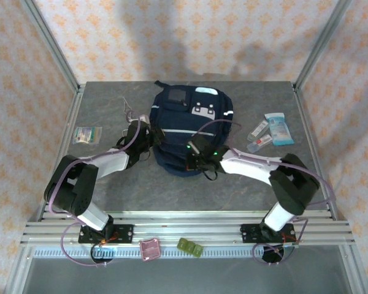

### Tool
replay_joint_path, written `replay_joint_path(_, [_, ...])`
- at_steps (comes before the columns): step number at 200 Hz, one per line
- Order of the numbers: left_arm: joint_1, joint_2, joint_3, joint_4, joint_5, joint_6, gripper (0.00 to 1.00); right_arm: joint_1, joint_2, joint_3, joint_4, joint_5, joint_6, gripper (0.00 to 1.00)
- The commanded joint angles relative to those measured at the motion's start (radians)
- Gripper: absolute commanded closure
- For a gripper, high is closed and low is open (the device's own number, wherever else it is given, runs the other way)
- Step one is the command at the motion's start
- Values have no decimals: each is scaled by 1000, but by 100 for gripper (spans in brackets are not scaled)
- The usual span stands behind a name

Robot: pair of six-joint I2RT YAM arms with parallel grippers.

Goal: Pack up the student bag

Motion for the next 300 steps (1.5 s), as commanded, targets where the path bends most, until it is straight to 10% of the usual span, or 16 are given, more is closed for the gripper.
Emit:
replay_joint_path(1, [12,-85,45,-3,-42,-5,46,10,76,103,57,-61,18,100])
replay_joint_path(68, [-123,-344,-243,-42,-73,-224,32,4,116,147,92,-89,10,100])
replay_joint_path(163, [-224,-106,-184,90,-130,-318,31,10,109,121,136,-129,8,100])
replay_joint_path(192, [-224,-30,-115,90,-153,-290,46,14,110,107,137,-142,2,100])
replay_joint_path(219, [-220,-1,-93,69,-155,-274,100,14,82,94,110,-105,-14,100])
replay_joint_path(300, [-127,-126,-189,17,-162,-229,100,-196,-56,-80,-82,44,-58,100])
